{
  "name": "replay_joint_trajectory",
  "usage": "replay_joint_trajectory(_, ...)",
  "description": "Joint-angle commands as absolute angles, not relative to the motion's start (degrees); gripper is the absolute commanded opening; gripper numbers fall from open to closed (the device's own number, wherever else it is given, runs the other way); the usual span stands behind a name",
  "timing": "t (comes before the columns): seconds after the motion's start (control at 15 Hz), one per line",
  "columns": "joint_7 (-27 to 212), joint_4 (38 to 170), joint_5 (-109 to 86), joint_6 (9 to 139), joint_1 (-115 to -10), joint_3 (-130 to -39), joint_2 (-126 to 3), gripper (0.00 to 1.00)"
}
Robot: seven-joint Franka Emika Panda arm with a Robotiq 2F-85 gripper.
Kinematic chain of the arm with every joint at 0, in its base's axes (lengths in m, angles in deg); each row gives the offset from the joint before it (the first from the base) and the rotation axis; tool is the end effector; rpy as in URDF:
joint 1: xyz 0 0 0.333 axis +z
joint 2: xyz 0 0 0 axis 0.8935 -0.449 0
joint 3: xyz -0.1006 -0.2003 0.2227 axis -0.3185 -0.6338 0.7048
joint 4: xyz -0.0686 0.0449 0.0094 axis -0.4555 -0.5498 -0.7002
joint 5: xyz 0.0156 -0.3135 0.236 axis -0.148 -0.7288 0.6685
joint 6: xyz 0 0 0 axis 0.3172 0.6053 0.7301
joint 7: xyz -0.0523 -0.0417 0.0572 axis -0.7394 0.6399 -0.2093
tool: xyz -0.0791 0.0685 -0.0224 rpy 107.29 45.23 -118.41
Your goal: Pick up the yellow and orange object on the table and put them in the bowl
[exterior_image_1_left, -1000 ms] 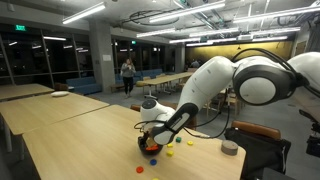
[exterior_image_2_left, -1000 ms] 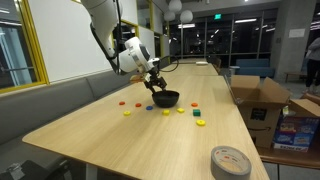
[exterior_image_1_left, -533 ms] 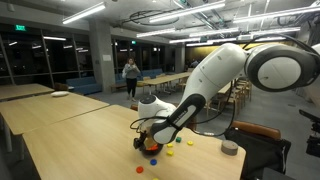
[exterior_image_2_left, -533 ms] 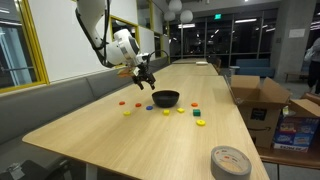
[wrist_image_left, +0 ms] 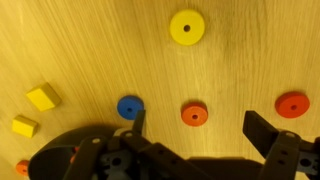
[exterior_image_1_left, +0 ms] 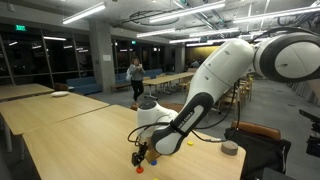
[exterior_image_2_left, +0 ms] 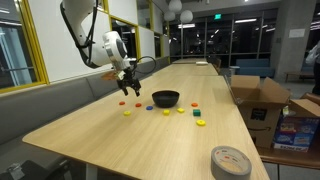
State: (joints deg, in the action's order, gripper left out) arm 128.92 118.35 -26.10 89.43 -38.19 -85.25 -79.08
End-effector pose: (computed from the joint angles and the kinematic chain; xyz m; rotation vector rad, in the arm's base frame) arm 0.6082 0.2400 0.2114 3.0092 -0.1228 0.3604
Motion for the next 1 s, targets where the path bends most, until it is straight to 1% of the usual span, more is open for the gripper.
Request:
replay_joint_trajectory(0.0, 127.4, 120.9, -23.9, 88.1, -39.3, -83.8, -77.9, 1.0)
replay_joint_trajectory(0.4, 125.9, 123.7, -21.5, 85.9, -40.5, -82.2, -78.3, 1.0)
replay_joint_trajectory(0.93, 121.2, 124.6, -14.0, 87.3, -43.9, -79.0, -79.7, 1.0)
